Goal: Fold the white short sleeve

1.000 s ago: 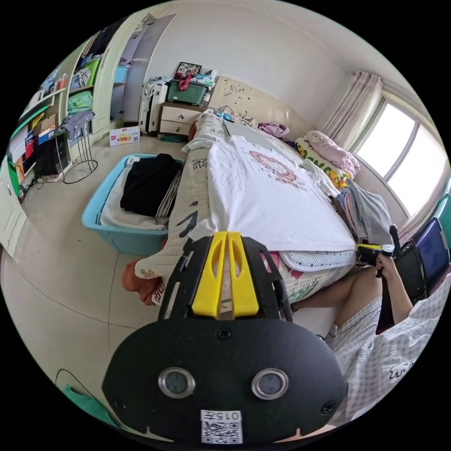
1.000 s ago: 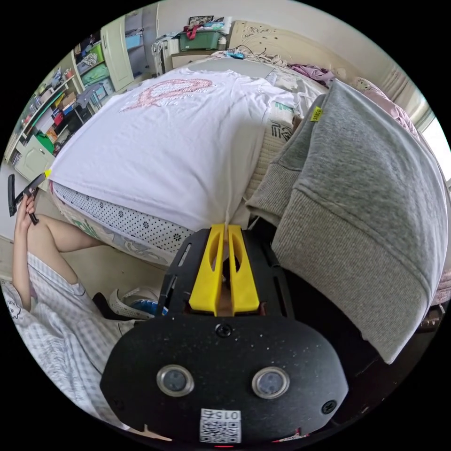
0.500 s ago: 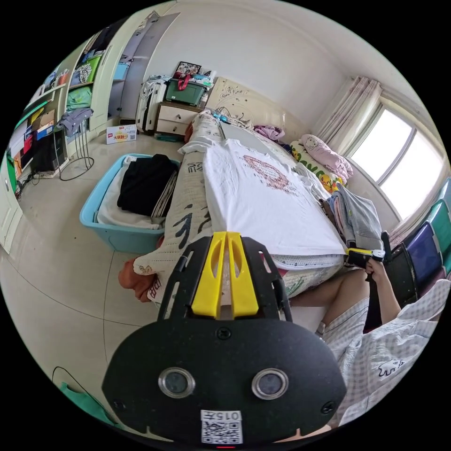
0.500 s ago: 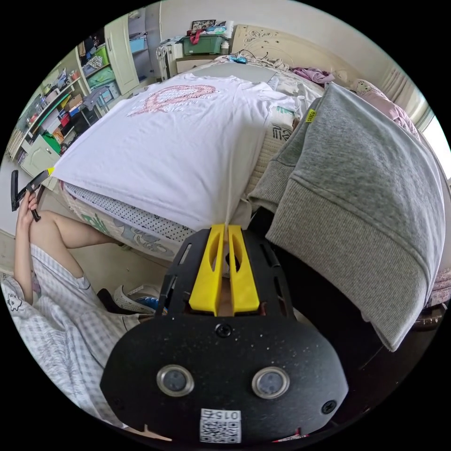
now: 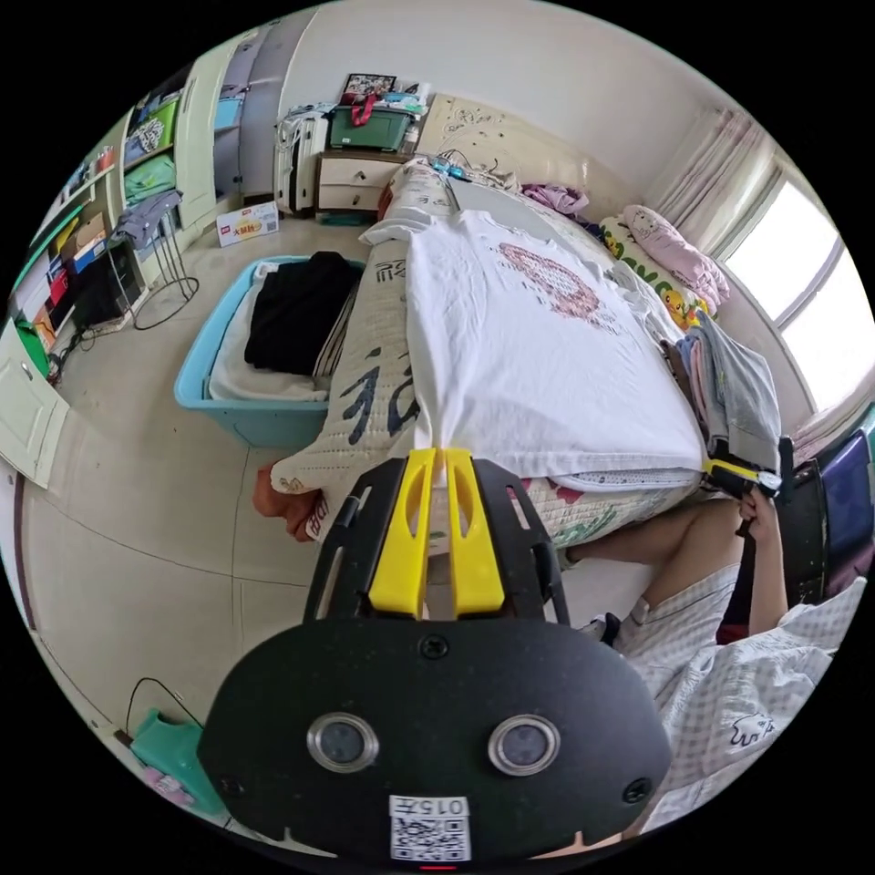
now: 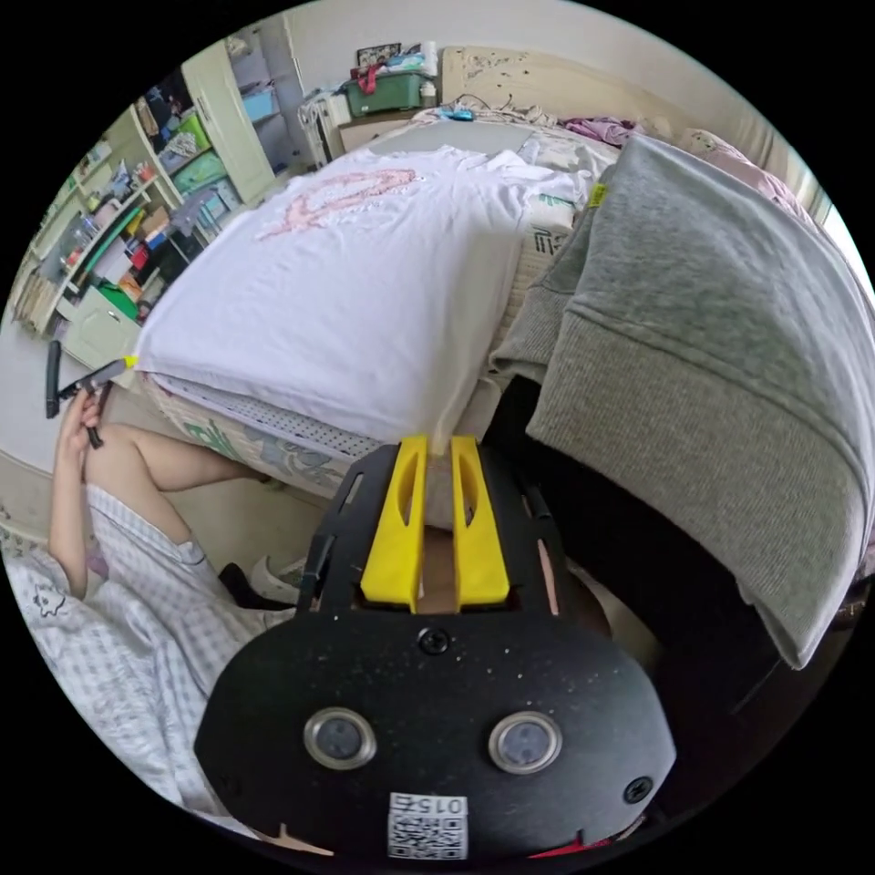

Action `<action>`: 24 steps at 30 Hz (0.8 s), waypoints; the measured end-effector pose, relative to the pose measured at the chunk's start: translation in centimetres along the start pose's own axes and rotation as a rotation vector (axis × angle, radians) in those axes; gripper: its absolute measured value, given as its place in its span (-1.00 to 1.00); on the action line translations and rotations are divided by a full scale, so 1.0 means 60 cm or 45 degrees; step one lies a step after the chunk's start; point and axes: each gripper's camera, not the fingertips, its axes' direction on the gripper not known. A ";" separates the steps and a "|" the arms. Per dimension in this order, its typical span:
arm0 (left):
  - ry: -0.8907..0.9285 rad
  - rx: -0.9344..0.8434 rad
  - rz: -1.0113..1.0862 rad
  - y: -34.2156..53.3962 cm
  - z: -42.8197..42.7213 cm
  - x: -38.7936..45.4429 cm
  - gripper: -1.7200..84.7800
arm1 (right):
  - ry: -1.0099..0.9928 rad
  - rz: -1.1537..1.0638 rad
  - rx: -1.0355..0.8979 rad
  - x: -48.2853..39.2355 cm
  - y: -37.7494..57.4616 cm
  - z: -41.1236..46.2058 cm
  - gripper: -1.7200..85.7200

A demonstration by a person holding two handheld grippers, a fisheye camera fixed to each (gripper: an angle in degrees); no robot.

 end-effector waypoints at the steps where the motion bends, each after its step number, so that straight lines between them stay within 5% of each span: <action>1: 0.040 0.015 -0.020 0.003 -0.003 -0.004 -0.97 | -0.025 -0.005 0.054 0.006 0.009 -0.014 -0.80; 11: 0.068 0.145 -0.010 0.012 -0.030 0.023 -0.97 | 0.132 0.003 0.098 0.027 -0.001 0.015 -0.84; 24: -0.256 -0.109 0.108 -0.022 0.026 0.118 -0.97 | 0.281 0.081 0.116 0.021 0.004 0.114 -0.95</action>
